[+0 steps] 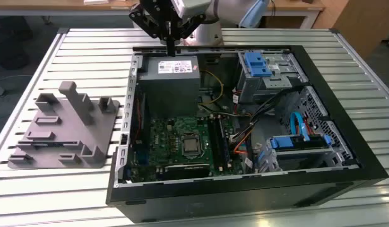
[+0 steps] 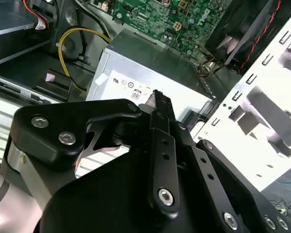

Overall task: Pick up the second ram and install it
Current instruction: 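Reach for the second ram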

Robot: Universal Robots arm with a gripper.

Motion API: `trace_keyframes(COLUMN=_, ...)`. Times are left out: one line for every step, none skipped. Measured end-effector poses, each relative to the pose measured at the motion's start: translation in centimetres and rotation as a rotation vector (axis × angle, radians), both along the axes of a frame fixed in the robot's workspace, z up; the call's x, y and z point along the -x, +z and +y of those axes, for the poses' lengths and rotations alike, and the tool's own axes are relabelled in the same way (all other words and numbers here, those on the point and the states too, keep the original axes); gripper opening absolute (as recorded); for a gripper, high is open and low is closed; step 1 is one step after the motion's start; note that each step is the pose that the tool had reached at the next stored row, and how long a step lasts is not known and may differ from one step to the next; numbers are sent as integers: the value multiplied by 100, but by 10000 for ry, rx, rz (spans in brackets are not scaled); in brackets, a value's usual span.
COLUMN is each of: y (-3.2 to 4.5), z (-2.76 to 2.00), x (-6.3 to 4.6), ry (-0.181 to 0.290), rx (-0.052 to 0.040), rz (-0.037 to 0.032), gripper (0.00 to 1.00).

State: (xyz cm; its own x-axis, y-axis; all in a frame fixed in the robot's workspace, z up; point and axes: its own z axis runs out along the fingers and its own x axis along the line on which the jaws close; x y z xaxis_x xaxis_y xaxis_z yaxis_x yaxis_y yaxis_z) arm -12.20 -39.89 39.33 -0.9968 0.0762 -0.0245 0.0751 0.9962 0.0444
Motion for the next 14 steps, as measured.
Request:
trace_keyframes(y=0, z=0, x=0, ry=0, rx=0, rz=0, gripper=10)
trace_keyframes(y=0, z=0, x=0, ry=0, rx=0, rz=0, gripper=10)
trace_keyframes(y=0, z=0, x=0, ry=0, rx=0, rz=0, gripper=10)
trace_keyframes(y=0, z=0, x=0, ry=0, rx=0, rz=0, gripper=10)
trace_keyframes(y=0, z=0, x=0, ry=0, rx=0, rz=0, gripper=10)
trace_keyframes(y=0, z=0, x=0, ry=0, rx=0, rz=0, gripper=10)
trace_keyframes(y=0, z=0, x=0, ry=0, rx=0, rz=0, gripper=10)
trace_keyframes(y=0, z=0, x=2, ry=0, rx=0, rz=0, gripper=10)
trace_keyframes(y=0, z=0, x=10, ry=-2, rx=1, rz=0, gripper=10)
trace_keyframes(y=0, z=0, x=27, ry=-1, rx=2, rz=1, gripper=10)
trace_keyframes(y=0, z=0, x=53, ry=0, rx=1, rz=0, gripper=10)
trace_keyframes(y=-1, z=0, x=91, ry=2, rx=0, rz=0, gripper=10)
trace_keyframes(y=-1, z=0, x=135, ry=0, rx=0, rz=0, gripper=10)
trace_keyframes(y=-1, z=0, x=181, ry=-1, rx=0, rz=0, gripper=10)
